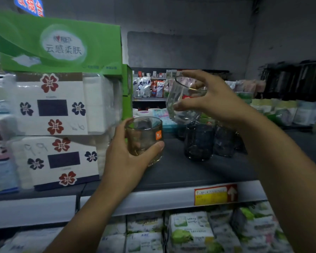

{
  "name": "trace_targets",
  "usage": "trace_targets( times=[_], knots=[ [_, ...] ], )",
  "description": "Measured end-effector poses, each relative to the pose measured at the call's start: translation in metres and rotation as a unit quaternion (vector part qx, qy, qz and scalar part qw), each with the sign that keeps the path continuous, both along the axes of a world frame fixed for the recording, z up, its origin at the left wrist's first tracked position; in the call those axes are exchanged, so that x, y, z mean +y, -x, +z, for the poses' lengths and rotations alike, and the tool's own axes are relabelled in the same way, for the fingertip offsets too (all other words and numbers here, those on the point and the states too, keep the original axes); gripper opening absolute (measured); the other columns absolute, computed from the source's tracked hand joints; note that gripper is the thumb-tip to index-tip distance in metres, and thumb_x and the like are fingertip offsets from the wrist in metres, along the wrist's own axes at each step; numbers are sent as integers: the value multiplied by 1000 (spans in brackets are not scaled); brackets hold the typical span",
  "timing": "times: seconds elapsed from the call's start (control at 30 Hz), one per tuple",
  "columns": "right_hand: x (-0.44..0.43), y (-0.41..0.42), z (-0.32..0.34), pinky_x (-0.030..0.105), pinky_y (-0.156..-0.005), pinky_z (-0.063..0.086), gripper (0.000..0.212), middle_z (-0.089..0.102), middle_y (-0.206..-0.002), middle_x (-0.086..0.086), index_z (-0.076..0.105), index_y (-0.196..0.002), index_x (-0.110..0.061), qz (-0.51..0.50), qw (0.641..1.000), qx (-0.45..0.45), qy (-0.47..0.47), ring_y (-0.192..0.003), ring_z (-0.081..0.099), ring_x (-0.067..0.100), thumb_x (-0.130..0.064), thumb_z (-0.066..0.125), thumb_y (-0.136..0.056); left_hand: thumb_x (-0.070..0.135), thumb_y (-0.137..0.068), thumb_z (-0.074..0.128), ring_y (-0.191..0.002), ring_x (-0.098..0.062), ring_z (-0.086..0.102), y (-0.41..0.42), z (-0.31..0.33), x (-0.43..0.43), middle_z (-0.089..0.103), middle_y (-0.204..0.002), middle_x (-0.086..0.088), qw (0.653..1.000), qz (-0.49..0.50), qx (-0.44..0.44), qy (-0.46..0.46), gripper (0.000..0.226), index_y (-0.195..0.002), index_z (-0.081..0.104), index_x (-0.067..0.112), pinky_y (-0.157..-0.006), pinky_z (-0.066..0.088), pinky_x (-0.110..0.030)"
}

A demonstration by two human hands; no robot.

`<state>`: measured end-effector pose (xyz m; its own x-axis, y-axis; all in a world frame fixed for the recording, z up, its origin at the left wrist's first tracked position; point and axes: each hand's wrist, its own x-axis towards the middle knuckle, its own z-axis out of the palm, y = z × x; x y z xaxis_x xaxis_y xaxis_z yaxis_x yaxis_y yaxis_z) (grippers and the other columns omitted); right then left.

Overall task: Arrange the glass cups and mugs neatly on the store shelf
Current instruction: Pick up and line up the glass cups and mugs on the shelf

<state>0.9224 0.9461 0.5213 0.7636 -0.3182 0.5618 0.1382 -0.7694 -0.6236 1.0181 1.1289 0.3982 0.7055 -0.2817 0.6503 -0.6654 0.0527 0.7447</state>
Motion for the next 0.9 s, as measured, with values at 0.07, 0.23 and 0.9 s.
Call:
trace_targets(
  times=[0.07,0.23,0.9],
  knots=[
    [3,20,-6,37,-90,58,103,55,-132,0,42,-148,-41,4,999,-26,-37,-109,66,17,-35,95,-60,41,-68,87,-95,24,58,3,6,-1,58,-117,29,999,-40,4,22,79,-137,47,37,-73,43,3],
    [7,64,-35,43,-96,57,117,66,-123,-8,43,-144,-38,-59,985,-89,-132,-108,70,15,-46,98,-42,43,-64,88,-96,6,69,14,8,-15,70,-115,15,989,-122,37,70,75,-130,55,31,-75,53,-9],
    [-70,314,-95,59,-90,57,25,73,-99,20,77,-96,-11,-27,835,-257,-486,-101,68,44,-28,81,-78,45,-50,94,-95,-31,75,196,1,-185,77,-106,-8,881,-402,215,127,76,-117,67,22,-87,59,-55]
  ],
)
